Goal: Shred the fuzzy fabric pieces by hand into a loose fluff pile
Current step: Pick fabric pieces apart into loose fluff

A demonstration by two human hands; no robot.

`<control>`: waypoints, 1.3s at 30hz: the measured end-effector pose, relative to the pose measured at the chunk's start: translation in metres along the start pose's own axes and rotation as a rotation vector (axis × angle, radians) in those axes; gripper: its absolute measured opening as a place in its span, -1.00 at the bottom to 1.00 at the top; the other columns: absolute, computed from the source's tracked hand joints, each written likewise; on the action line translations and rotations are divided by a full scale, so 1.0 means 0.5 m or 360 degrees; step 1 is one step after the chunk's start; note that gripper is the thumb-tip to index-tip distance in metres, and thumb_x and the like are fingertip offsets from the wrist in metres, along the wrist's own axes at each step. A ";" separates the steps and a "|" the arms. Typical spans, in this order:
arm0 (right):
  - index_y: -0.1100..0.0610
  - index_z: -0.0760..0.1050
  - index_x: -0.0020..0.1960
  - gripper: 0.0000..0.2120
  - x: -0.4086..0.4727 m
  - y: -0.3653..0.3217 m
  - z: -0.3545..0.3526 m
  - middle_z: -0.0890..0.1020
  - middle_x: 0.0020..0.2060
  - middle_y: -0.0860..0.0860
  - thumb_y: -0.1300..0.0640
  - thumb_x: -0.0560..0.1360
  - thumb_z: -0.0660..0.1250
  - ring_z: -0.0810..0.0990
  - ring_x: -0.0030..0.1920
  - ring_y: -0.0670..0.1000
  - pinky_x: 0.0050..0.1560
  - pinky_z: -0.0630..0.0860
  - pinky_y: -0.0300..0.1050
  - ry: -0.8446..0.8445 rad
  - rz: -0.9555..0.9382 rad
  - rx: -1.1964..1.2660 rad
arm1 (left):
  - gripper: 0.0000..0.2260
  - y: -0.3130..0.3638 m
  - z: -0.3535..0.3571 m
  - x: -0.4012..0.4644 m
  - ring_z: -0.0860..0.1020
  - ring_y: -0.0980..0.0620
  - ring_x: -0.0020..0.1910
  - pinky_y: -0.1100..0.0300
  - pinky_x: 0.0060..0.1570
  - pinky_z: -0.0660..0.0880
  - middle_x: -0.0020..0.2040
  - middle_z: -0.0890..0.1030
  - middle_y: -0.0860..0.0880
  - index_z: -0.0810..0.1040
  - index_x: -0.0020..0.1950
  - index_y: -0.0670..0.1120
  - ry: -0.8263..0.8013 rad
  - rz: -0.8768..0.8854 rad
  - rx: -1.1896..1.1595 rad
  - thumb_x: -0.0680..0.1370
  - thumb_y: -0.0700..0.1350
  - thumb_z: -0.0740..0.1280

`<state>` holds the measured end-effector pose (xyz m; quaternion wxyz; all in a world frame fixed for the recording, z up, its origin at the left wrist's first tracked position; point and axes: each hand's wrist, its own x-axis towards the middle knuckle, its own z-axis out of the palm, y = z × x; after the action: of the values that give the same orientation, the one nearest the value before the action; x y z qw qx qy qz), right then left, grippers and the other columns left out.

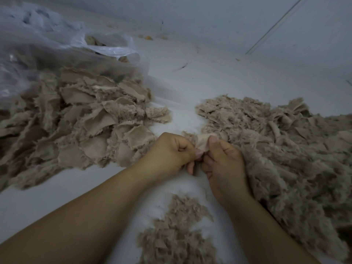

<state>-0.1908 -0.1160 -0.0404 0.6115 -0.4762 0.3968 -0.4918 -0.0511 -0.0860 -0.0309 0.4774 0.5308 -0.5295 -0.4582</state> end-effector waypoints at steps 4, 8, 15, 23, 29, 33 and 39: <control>0.22 0.34 -0.24 -0.67 0.004 -0.007 0.003 0.23 -0.53 -0.01 0.18 0.69 0.11 0.15 -0.55 -0.13 -0.56 0.13 -0.28 0.0090 0.0084 0.0170 | -0.80 -0.004 -0.021 0.011 0.34 0.06 -0.65 0.36 -0.60 0.22 -0.49 0.57 -0.11 0.60 -0.22 -0.27 0.0054 -0.0169 -0.0140 0.58 -0.25 0.32; 0.09 0.53 -0.34 -0.56 0.003 -0.004 0.002 0.30 -0.56 -0.09 0.28 0.66 0.13 0.14 -0.56 -0.15 -0.54 0.08 -0.28 -0.0041 0.0142 0.0198 | -0.78 -0.008 -0.009 0.021 0.33 0.05 -0.67 0.38 -0.61 0.17 -0.42 0.54 -0.12 0.53 -0.09 -0.36 0.0200 -0.0226 -0.0345 0.64 -0.26 0.18; 0.16 0.56 -0.33 -0.69 0.003 0.000 -0.003 0.41 -0.51 0.03 0.23 0.56 0.24 0.24 -0.51 -0.07 -0.53 0.19 -0.26 -0.0149 0.0092 -0.0047 | -0.66 -0.005 -0.003 0.026 0.28 0.07 -0.59 0.32 -0.58 0.22 -0.52 0.41 -0.05 0.50 -0.33 -0.18 0.0151 -0.0172 -0.0393 0.61 -0.08 0.31; 0.45 0.57 0.00 -0.66 0.000 0.000 0.005 0.52 -0.15 0.55 0.16 0.65 0.21 0.46 -0.21 0.26 -0.14 0.36 0.11 -0.0090 0.0068 -0.0046 | -0.73 -0.012 -0.007 0.027 0.27 0.07 -0.63 0.37 -0.62 0.18 -0.50 0.45 -0.09 0.59 -0.12 -0.24 0.0454 -0.0122 -0.0759 0.66 -0.14 0.20; 0.55 0.46 0.02 -0.62 0.005 0.002 0.002 0.42 -0.31 0.21 0.16 0.62 0.24 0.32 -0.42 0.05 -0.47 0.26 -0.24 0.0060 0.0085 0.0138 | -0.84 0.004 -0.033 0.013 0.28 -0.02 -0.62 0.27 -0.57 0.08 -0.47 0.47 -0.21 0.61 -0.28 -0.28 0.0130 -0.0188 -0.0646 0.33 -0.29 0.24; 0.38 0.61 -0.05 -0.70 0.000 -0.002 -0.001 0.59 -0.26 0.28 0.12 0.58 0.29 0.56 -0.33 0.13 -0.32 0.51 -0.10 -0.0046 0.0059 0.0179 | -0.82 0.018 -0.033 0.006 0.30 -0.01 -0.65 0.33 -0.60 0.12 -0.51 0.44 -0.17 0.59 -0.35 -0.25 -0.0188 -0.0375 -0.0306 0.32 -0.13 0.41; 0.38 0.55 -0.16 -0.61 -0.001 -0.004 0.000 0.50 -0.38 0.21 0.01 0.49 0.32 0.46 -0.42 0.05 -0.38 0.38 -0.17 -0.0071 0.0053 0.0174 | -0.69 0.006 0.001 0.011 0.22 0.12 -0.65 0.37 -0.61 0.14 -0.58 0.35 0.00 0.51 -0.17 -0.39 0.0068 -0.0276 -0.0371 0.53 -0.12 0.40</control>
<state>-0.1914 -0.1158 -0.0384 0.6535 -0.4463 0.3635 -0.4916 -0.0520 -0.0915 -0.0279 0.5056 0.5252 -0.4144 -0.5448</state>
